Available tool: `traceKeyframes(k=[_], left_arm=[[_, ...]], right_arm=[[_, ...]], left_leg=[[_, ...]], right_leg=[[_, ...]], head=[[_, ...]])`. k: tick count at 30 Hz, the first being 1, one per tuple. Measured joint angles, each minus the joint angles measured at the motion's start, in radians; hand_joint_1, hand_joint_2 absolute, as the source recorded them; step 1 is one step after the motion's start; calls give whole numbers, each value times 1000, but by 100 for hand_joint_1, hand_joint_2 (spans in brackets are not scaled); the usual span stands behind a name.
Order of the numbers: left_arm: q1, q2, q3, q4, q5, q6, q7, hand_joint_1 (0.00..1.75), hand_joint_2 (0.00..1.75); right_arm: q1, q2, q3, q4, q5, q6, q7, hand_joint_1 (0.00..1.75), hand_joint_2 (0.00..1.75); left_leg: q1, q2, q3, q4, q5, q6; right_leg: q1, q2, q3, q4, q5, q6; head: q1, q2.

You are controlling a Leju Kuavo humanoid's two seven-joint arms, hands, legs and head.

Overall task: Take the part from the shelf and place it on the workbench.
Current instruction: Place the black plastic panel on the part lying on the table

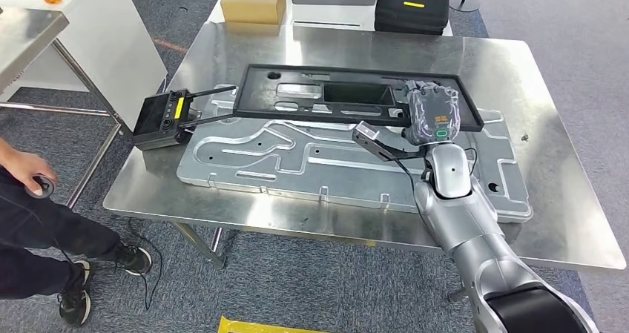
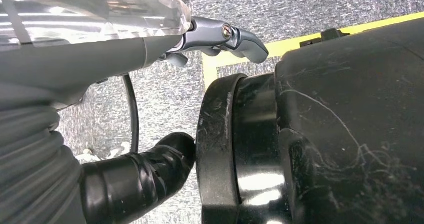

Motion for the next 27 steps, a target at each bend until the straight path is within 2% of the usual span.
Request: traceKeyframes(k=[15,17,20,21,23,27], left_arm=[[-4,0,-7,0,0,-16,5,0,0],[-5,0,-10,0,0,-18,5,0,0],[-5,0,-12,0,0,-18,5,0,0],[-5,0,-12,0,0,-18,6,0,0],[-6,0,-13,0,0,-18,6,0,0],[-6,0,-14,0,0,-18,6,0,0]], right_arm=[[-29,-16,-49,148,22,-19,57,174,175],[-30,-16,-55,157,20,-19,57,167,175],[-30,-16,-58,166,24,-17,56,57,175],[-30,-16,-58,168,29,-17,56,26,175],[-30,-16,-58,171,42,-16,56,26,175],[-29,-16,-58,177,55,-15,56,0,175]], left_leg=[[0,0,1,0,0,0],[0,0,1,0,0,0],[0,0,0,0,0,0],[0,0,0,0,0,0],[0,0,0,0,0,0],[0,0,0,0,0,0]], right_leg=[[0,0,0,0,0,0],[0,0,0,0,0,0],[0,0,0,0,0,0],[0,0,0,0,0,0],[0,0,1,0,0,0],[0,0,1,0,0,0]], head=[[0,0],[0,0],[0,0],[0,0],[0,0],[0,0]])
